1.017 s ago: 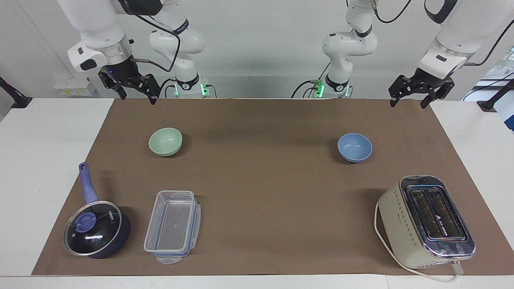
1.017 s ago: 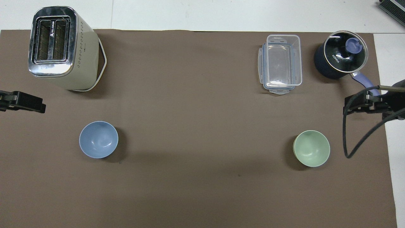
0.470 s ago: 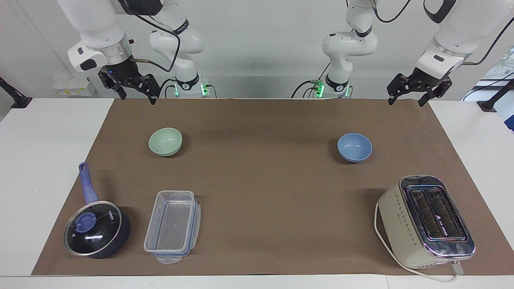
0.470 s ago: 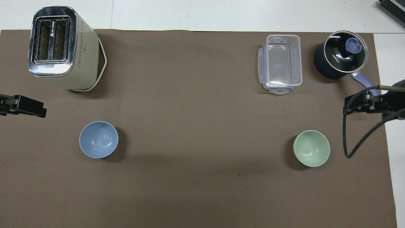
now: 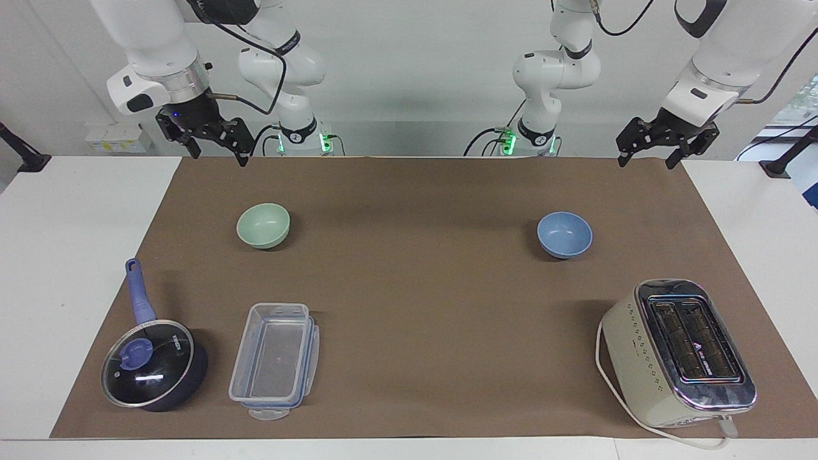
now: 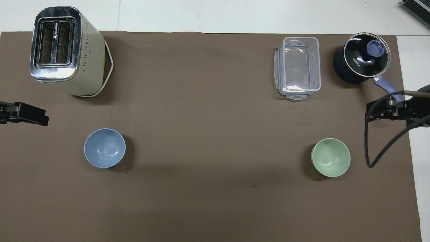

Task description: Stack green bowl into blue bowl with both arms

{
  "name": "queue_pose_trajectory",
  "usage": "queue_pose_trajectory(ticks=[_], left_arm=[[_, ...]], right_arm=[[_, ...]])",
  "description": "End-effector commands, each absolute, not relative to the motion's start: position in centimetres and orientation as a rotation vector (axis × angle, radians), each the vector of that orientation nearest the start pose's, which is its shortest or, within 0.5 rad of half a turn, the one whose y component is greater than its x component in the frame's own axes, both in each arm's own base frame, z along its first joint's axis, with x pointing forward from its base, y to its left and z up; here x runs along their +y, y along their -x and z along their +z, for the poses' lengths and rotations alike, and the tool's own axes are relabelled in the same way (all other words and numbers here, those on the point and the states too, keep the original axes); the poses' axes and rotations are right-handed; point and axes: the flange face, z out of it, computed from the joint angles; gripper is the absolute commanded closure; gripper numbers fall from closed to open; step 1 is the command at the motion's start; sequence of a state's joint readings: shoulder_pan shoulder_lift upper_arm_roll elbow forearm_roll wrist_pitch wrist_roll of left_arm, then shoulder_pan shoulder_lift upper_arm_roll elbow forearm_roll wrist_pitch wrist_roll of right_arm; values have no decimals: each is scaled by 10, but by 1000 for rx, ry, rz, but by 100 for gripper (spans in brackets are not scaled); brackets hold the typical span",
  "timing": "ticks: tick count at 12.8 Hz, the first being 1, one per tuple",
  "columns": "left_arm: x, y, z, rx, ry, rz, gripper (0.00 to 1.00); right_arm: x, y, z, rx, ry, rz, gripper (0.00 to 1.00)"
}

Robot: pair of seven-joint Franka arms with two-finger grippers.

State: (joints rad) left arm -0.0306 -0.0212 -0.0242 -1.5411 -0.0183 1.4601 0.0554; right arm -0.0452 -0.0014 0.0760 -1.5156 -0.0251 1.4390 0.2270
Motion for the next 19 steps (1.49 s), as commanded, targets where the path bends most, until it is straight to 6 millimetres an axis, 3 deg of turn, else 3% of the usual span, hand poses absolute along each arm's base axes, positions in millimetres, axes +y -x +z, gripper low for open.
queue_pose_trajectory(ticks=[1,4,9,13,19], left_arm=[[-28,-526,641,186,3138,94,0],[-28,-525,640,184,3140,92,0],[-28,-522,638,184,3140,99,0],[-24,-514,622,176,3140,61,0],[-17,-510,579,217,3147,28,0]], right_arm=[[8,-539,644,299,3153,83,0],[-3,-539,643,330,3150,86,0],[-2,-538,643,328,3150,96,0],[-2,-538,642,326,3152,98,0],[-2,-537,642,321,3151,98,0]])
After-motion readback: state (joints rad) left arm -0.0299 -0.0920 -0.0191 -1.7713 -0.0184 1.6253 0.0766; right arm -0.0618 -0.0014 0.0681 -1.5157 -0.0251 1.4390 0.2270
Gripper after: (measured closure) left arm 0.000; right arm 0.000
